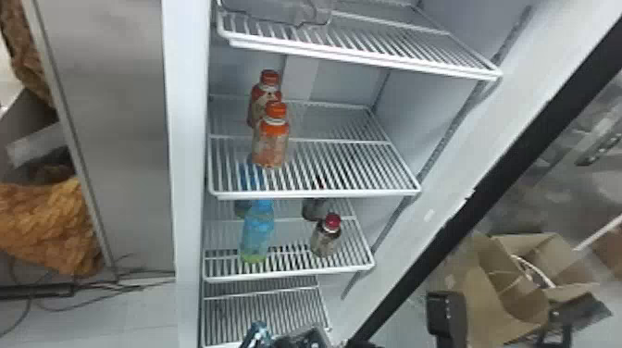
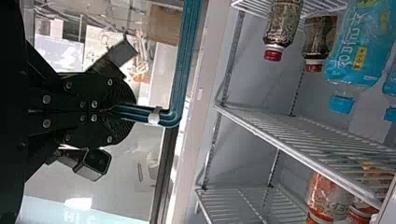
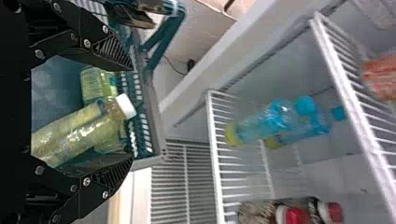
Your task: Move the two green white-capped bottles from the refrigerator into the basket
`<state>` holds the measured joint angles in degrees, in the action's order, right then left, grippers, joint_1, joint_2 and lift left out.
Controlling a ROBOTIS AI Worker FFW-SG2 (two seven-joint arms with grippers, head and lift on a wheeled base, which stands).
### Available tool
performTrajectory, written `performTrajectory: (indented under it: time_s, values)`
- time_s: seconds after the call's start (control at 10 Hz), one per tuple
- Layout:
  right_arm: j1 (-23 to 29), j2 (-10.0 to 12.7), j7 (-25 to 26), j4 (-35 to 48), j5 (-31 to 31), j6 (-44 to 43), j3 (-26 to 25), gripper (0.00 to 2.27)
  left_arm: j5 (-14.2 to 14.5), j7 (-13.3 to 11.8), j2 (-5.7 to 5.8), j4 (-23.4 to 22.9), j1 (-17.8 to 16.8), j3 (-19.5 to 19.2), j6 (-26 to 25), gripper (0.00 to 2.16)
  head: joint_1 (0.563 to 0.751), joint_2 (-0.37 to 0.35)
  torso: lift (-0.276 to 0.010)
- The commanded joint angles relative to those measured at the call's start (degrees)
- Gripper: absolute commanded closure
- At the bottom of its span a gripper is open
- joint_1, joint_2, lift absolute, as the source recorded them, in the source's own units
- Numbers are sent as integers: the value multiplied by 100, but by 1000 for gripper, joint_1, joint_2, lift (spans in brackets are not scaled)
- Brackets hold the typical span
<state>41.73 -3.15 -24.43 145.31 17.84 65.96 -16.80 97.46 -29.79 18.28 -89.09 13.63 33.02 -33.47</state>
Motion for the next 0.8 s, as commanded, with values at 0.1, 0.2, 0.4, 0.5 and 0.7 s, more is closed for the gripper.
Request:
performTrajectory:
  time_s: [0.1,0.2,0.4,0.5,0.7]
  values:
    - [73,104,9,270,-515,-493,-194,446,0,-1,0,0,14,-11,14,1216,695,-350,-4]
    - [73,139,18,200,-561,-957,-263,446,0,-1,0,0,14,-11,14,1216,695,-350,-4]
    - [87,280,18,158,-698,-1899,-389,447,-23,-1,0,0,43,-23,56,1214,695,-350,-4]
    - [59,320,18,3,-698,-2476,-389,447,-23,-1,0,0,43,-23,56,1216,695,-350,-4]
    - [3,320,18,-335,-652,-3460,-297,443,-34,-1,-9,0,43,-23,56,1216,695,-350,-4]
